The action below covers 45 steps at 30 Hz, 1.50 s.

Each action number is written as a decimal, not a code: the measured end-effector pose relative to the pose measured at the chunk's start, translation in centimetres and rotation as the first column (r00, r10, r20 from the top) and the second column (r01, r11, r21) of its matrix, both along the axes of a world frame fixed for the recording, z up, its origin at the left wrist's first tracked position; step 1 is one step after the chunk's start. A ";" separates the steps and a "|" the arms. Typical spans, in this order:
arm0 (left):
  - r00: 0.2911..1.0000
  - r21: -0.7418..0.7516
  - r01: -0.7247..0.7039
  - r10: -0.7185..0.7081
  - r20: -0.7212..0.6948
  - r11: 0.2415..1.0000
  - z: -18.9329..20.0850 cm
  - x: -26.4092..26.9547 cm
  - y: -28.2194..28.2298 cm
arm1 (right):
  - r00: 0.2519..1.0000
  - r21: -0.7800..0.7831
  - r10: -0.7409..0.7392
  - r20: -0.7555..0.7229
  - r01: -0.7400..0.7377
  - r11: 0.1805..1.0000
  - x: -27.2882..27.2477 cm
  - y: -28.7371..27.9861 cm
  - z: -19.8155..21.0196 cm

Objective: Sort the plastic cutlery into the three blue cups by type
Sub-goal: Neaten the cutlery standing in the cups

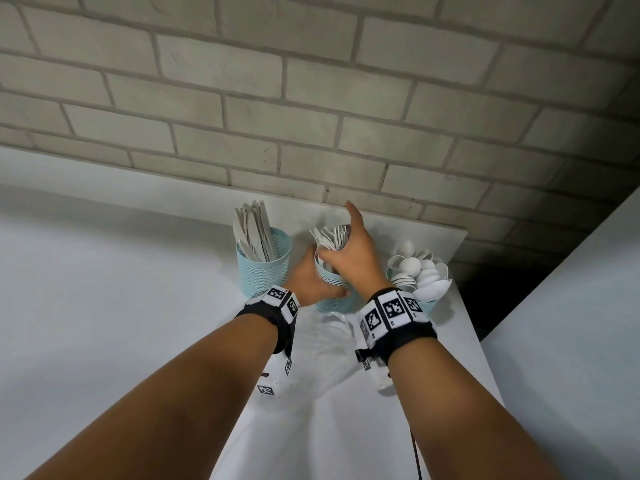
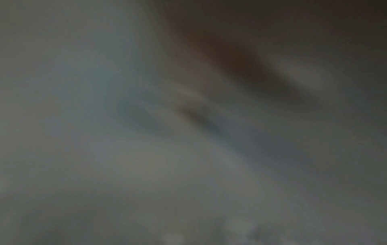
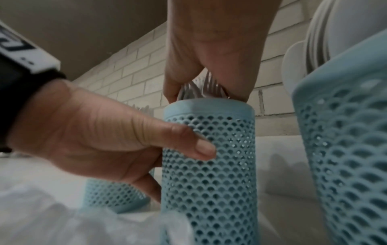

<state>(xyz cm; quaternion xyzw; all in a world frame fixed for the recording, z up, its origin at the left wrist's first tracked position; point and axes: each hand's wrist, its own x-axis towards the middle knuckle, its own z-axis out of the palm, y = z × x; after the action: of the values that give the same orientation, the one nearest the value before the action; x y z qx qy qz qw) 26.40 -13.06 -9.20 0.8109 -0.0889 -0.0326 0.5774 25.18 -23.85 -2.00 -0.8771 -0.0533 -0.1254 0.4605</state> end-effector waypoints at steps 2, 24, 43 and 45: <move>1.000 -0.040 0.026 -0.026 0.017 0.999 -0.1 0.1 -0.3 | 0.999 0.123 0.003 0.051 -0.009 0.992 -0.3 0.0 0.3; 0.996 -0.009 -0.081 0.081 0.032 0.997 0.2 -0.9 0.2 | 0.976 0.019 -0.215 0.046 0.214 0.977 2.0 1.4 -0.8; 0.994 0.033 -0.101 0.099 0.050 0.994 1.0 -1.5 0.4 | 0.972 0.289 -0.127 0.197 0.066 0.955 1.0 1.4 -0.4; 0.995 0.026 -0.093 0.092 0.042 0.995 1.1 -1.4 0.3 | 0.972 0.272 -0.159 0.175 0.107 0.956 0.5 1.7 -0.9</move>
<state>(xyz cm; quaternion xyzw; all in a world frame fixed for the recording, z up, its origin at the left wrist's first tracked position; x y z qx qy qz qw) 24.97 -12.76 -8.11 0.8227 -0.0629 0.0096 0.5650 25.71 -22.19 -2.86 -0.7941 -0.0219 -0.2473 0.5547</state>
